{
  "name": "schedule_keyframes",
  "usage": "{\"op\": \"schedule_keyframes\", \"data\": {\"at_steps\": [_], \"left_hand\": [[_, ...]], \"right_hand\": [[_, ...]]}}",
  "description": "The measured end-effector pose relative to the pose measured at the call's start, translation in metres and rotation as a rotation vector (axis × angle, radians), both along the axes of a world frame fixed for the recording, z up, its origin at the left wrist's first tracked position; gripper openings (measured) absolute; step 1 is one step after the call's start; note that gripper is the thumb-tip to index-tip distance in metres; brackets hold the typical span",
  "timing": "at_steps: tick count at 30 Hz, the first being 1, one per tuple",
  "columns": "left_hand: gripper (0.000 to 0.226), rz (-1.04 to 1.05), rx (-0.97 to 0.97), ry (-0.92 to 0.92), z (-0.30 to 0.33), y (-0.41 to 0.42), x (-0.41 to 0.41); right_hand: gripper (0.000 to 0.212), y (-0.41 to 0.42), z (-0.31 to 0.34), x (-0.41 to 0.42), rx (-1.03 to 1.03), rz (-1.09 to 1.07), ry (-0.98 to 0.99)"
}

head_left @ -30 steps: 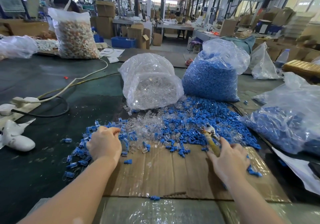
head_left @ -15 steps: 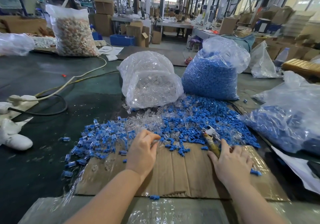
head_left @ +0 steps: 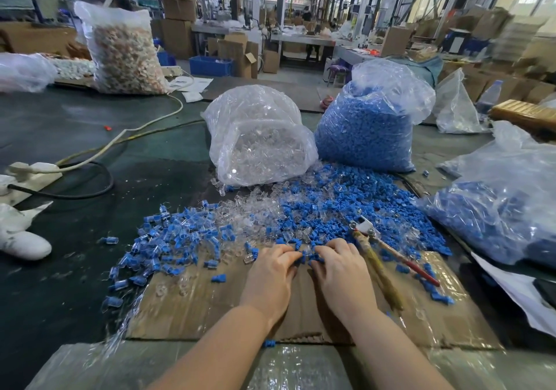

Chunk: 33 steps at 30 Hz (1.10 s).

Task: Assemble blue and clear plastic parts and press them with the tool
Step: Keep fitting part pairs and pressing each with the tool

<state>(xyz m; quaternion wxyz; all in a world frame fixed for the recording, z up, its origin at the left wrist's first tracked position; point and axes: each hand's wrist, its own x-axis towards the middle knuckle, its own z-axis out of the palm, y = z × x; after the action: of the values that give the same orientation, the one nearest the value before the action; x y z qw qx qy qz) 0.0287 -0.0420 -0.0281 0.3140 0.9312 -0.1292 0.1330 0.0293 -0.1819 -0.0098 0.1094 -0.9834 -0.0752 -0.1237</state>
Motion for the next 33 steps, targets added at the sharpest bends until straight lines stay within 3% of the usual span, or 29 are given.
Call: {"op": "schedule_keyframes", "data": {"at_steps": [9,14,22,27,33], "left_hand": [[0.021,0.022,-0.084,-0.035,0.001,0.002,-0.004],[0.017,0.037,-0.101,-0.015,0.002,0.002,-0.005],[0.020,0.071,-0.178,0.009,0.002,0.003,-0.004],[0.031,0.088,-0.320,0.049,0.006,0.006,-0.005],[0.019,0.097,-0.528,0.143,0.010,0.010,-0.007]], "right_hand": [[0.026,0.014,-0.001,0.006,0.093,-0.076,-0.065],[0.025,0.023,0.001,0.016,-0.026,-0.128,0.027],[0.018,0.020,0.003,0.017,0.000,-0.135,0.007],[0.015,0.023,0.005,0.007,0.109,-0.061,-0.081],[0.017,0.030,0.007,0.002,0.263,0.030,-0.042]]}}
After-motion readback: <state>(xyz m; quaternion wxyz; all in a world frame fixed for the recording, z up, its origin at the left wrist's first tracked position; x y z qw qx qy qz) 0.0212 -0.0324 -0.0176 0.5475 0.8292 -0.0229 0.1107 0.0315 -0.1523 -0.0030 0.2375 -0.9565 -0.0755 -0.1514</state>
